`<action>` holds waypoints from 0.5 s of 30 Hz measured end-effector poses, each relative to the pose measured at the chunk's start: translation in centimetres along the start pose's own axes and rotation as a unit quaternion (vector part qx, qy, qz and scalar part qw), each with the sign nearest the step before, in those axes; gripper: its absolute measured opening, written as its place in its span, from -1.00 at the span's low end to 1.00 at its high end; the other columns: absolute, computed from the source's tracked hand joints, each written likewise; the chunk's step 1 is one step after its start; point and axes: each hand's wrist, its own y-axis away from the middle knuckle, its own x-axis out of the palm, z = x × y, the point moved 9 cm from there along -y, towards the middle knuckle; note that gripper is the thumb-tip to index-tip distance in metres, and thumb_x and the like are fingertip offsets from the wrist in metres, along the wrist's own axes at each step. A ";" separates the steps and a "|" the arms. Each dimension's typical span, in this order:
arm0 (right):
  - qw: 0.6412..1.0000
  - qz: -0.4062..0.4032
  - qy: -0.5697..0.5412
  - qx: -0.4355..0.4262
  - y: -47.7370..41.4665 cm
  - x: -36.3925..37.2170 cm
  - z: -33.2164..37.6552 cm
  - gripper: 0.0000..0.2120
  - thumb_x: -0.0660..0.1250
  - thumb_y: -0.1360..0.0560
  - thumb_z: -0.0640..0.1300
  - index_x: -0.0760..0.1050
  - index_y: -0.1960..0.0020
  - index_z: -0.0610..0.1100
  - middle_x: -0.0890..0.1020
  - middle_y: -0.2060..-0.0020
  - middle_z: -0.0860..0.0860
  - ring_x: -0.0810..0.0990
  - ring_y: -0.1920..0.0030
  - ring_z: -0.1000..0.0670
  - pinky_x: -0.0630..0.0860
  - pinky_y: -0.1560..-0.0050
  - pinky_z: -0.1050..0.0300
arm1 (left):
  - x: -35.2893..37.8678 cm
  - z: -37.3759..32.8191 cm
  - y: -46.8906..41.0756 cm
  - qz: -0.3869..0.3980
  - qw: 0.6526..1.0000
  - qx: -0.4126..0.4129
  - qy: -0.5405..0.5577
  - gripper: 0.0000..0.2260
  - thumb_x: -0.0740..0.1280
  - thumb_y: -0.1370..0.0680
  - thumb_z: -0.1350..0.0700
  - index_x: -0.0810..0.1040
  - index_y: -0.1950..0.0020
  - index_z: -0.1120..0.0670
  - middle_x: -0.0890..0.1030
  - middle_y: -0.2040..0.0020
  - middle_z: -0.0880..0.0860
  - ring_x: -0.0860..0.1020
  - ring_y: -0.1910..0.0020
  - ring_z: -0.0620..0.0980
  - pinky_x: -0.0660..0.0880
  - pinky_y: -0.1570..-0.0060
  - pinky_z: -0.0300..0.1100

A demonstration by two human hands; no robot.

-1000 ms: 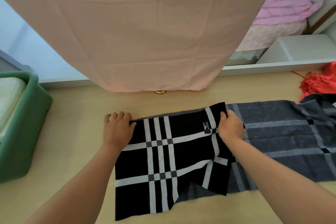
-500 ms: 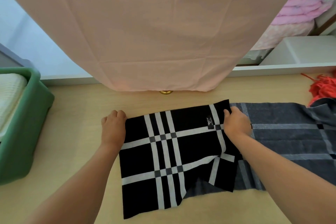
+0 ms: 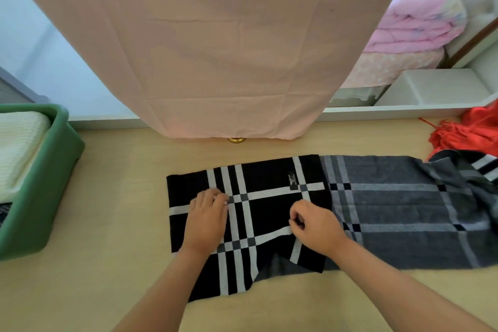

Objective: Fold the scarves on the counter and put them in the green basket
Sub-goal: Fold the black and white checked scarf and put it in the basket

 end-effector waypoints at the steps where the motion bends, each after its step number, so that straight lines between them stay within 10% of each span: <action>1: 0.999 0.031 0.004 -0.017 1.2 0.9 0.5 -0.89 0.30 -0.46 0.06 0.40 0.15 0.08 0.44 0.28 0.19 0.45 0.35 0.16 0.41 0.30 0.29 | 0.6 -0.8 1.1 0.017 1.000 0.005 0.007 -0.78 0.15 -0.61 0.06 0.54 -0.14 0.03 0.49 -0.12 -0.03 0.46 -0.09 -0.01 0.44 -0.10 -0.09; 7: 0.993 0.055 0.067 -0.077 6.2 2.7 -0.1 -0.71 0.35 -0.35 0.27 0.52 0.06 0.10 0.49 0.08 0.23 0.47 0.10 0.20 0.47 0.17 0.31 | 0.7 -1.9 7.5 0.027 0.999 -0.020 0.014 -0.78 0.13 -0.59 0.00 0.54 -0.09 -0.01 0.48 -0.07 -0.09 0.46 -0.04 -0.06 0.47 -0.09 -0.08; 15: 0.997 0.019 0.042 -0.055 7.3 0.9 -1.1 -0.90 0.45 -0.49 0.02 0.72 0.04 0.09 0.64 0.14 0.20 0.55 0.11 0.14 0.47 0.03 0.20 | 3.0 1.0 13.5 0.149 0.983 -0.087 -0.067 -0.44 -0.12 -0.64 -0.24 0.29 -0.54 -0.04 0.29 -0.53 0.05 0.19 -0.53 0.13 0.24 -0.41 0.21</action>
